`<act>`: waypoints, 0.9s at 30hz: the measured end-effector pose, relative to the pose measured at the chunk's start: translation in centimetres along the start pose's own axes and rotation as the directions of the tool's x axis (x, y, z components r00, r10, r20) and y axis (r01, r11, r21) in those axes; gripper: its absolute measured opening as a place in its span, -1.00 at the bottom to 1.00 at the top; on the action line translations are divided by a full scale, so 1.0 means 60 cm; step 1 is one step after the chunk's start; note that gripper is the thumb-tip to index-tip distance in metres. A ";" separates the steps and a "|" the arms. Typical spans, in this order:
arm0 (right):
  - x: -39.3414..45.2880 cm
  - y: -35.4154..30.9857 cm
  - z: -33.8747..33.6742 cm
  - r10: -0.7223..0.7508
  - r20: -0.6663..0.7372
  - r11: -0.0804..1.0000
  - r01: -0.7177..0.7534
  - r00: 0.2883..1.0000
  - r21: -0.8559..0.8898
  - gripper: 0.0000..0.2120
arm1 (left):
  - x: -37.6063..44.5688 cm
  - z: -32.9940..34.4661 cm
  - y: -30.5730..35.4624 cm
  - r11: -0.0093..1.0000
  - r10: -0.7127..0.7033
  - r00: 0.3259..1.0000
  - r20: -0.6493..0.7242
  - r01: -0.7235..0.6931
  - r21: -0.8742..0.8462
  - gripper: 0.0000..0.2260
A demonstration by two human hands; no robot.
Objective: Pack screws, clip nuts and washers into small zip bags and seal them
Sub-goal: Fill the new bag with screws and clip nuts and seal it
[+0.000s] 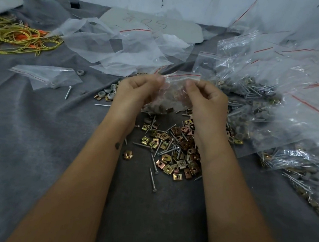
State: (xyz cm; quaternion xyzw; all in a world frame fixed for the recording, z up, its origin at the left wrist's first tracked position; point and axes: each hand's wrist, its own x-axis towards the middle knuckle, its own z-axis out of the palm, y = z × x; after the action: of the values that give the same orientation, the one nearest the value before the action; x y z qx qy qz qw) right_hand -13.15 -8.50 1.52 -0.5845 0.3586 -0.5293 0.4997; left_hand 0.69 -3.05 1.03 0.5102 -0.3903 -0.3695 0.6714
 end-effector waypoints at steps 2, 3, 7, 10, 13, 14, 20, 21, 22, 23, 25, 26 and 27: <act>0.002 -0.002 -0.002 -0.014 -0.026 0.999 0.015 1.000 0.043 -0.87 | 0.000 0.003 -0.003 0.999 0.049 0.997 -0.060 -0.050 -0.019 -0.92; 0.003 -0.003 -0.003 -0.026 -0.034 0.998 0.027 0.999 0.053 -0.87 | 0.000 0.004 -0.004 0.996 0.076 0.994 -0.081 -0.079 -0.039 -0.92; 0.004 -0.005 -0.007 -0.072 -0.005 0.996 0.072 0.997 0.054 -0.91 | -0.005 0.011 0.000 0.979 0.186 0.973 -0.135 -0.195 -0.056 -0.87; 0.004 -0.007 -0.009 -0.090 0.008 0.995 0.090 0.996 0.036 -0.92 | -0.010 0.015 0.002 0.975 0.214 0.960 -0.182 -0.221 -0.020 -0.86; 0.003 -0.009 -0.015 -0.062 -0.004 0.995 0.062 0.998 0.079 -0.93 | -0.010 0.014 0.001 0.979 0.201 0.962 -0.187 -0.203 0.007 -0.86; 0.004 -0.009 -0.017 -0.042 -0.019 0.994 0.044 0.999 0.102 -0.90 | -0.009 0.013 0.000 0.981 0.192 0.964 -0.186 -0.194 0.009 -0.86; 0.004 -0.010 -0.016 0.007 -0.008 0.992 -0.006 1.000 0.128 -0.86 | -0.004 0.007 -0.003 0.989 0.145 0.973 -0.177 -0.148 -0.003 -0.90; 0.003 -0.009 -0.014 -0.006 -0.002 0.995 0.006 1.000 0.100 -0.87 | -0.004 0.008 -0.003 0.988 0.153 0.972 -0.176 -0.154 0.007 -0.90; 0.002 -0.009 -0.013 -0.014 -0.005 0.997 0.015 1.000 0.079 -0.88 | -0.005 0.008 -0.003 0.988 0.157 0.972 -0.175 -0.157 0.010 -0.91; 0.003 -0.008 -0.013 -0.017 -0.017 0.997 0.018 1.000 0.072 -0.89 | -0.005 0.009 -0.002 0.988 0.152 0.973 -0.171 -0.153 0.006 -0.92; 0.006 -0.006 -0.014 -0.008 -0.040 0.995 0.012 0.999 0.099 -0.93 | -0.004 0.009 -0.002 0.992 0.123 0.980 -0.159 -0.124 0.004 -0.92; 0.008 -0.005 -0.015 0.000 -0.044 0.994 0.005 0.999 0.113 -0.95 | -0.004 0.009 -0.002 0.995 0.104 0.982 -0.156 -0.104 0.008 -0.88; 0.009 -0.004 -0.016 0.006 -0.045 0.993 0.000 0.999 0.118 -0.95 | -0.003 0.009 -0.002 0.996 0.086 0.983 -0.160 -0.086 0.006 -0.83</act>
State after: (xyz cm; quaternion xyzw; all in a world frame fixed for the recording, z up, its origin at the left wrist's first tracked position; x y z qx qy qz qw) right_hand -14.03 -9.15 1.85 -0.5412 0.3387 -0.5619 0.5260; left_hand 0.09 -3.15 0.96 0.5206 -0.3568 -0.2981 0.7161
